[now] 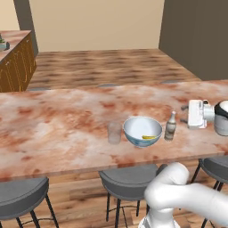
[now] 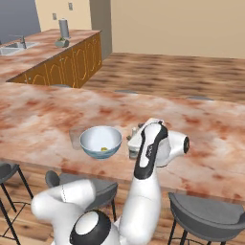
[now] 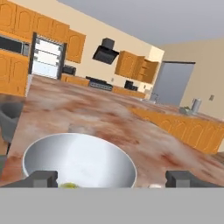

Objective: There is a bowl on the dining counter. Grab a lemon wedge from the fridge and place it in the bowl. Then get the liquor bottle and glass cup from the cabinet and place them next to the bowl.

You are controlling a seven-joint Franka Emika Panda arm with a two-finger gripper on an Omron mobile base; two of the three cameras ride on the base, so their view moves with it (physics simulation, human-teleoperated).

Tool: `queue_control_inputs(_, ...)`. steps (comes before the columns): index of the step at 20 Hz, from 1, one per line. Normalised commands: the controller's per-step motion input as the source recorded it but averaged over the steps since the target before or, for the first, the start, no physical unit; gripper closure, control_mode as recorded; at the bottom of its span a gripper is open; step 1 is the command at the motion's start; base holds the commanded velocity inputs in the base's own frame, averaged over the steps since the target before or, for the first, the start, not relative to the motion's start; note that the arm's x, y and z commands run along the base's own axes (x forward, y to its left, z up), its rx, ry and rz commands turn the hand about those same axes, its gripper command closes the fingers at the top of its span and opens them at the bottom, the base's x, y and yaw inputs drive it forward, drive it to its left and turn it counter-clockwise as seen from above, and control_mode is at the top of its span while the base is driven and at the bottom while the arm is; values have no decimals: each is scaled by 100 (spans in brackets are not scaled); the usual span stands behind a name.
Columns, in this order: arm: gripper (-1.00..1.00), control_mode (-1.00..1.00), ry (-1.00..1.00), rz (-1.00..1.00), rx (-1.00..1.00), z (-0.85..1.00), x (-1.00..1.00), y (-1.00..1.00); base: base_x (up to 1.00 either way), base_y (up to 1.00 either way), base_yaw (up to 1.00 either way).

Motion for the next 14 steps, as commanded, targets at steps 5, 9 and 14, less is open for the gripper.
queue_control_inputs(5,-100,-100,-1,0,-15,100,-69,1,0,0,0)
queue_control_inputs(9,-100,-100,-5,0,-22,96,-96,25,0,0,0)
queue_control_inputs(14,-100,-100,-19,0,-36,69,-100,61,0,0,0)
